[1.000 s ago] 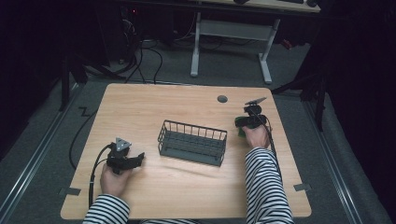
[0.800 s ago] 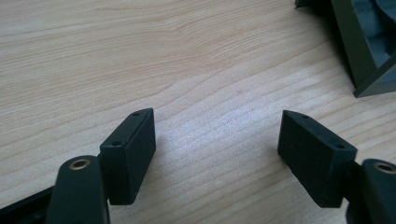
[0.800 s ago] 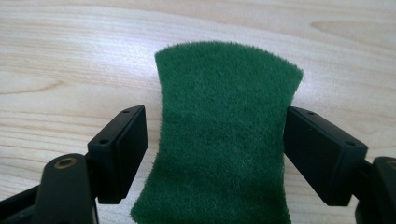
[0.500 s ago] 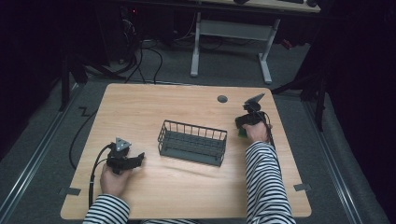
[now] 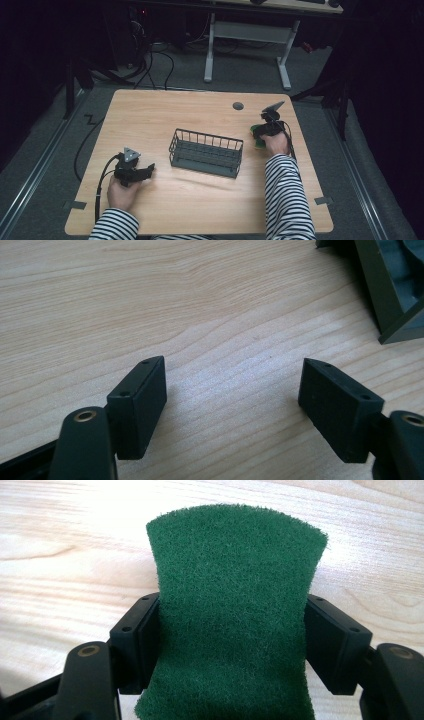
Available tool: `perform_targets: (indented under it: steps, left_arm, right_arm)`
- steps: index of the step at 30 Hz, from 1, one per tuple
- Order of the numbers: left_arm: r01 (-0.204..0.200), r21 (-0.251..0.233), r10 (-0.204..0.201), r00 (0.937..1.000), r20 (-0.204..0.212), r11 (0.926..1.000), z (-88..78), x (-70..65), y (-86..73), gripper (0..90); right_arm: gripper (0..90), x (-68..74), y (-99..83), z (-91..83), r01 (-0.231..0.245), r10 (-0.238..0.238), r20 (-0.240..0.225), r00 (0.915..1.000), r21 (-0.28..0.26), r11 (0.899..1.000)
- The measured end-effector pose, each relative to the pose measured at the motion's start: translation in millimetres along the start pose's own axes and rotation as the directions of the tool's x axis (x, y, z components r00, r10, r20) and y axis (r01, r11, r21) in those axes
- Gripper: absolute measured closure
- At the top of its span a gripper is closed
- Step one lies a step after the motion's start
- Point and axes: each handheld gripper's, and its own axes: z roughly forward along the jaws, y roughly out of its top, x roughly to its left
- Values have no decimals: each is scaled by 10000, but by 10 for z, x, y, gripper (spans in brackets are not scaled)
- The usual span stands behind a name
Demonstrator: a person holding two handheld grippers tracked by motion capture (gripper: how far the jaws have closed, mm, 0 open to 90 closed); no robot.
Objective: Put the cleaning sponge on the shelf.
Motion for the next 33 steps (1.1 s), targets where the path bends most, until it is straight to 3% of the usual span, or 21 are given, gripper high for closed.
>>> perform_targets:
  steps: [12, 21, 33]
  left_arm:
    - [3, -5, -3, 10000, -8, 10000, 1, -2, 0, 279]
    - [2, 0, -2, 10000, 8, 10000, 1, -2, 0, 277]
    - [-2, 5, 2, 10000, 18, 10000, 0, -2, -1, 278]
  right_arm:
    - [311, 99, -211, -419, 738, -830, -771, 9936, -1159, 9905]
    - [313, 250, -313, -673, 1667, -1813, -982, 9785, -1407, 9759]
    - [313, 300, -451, -1074, 1813, -2191, -1552, 9633, -2256, 9572]
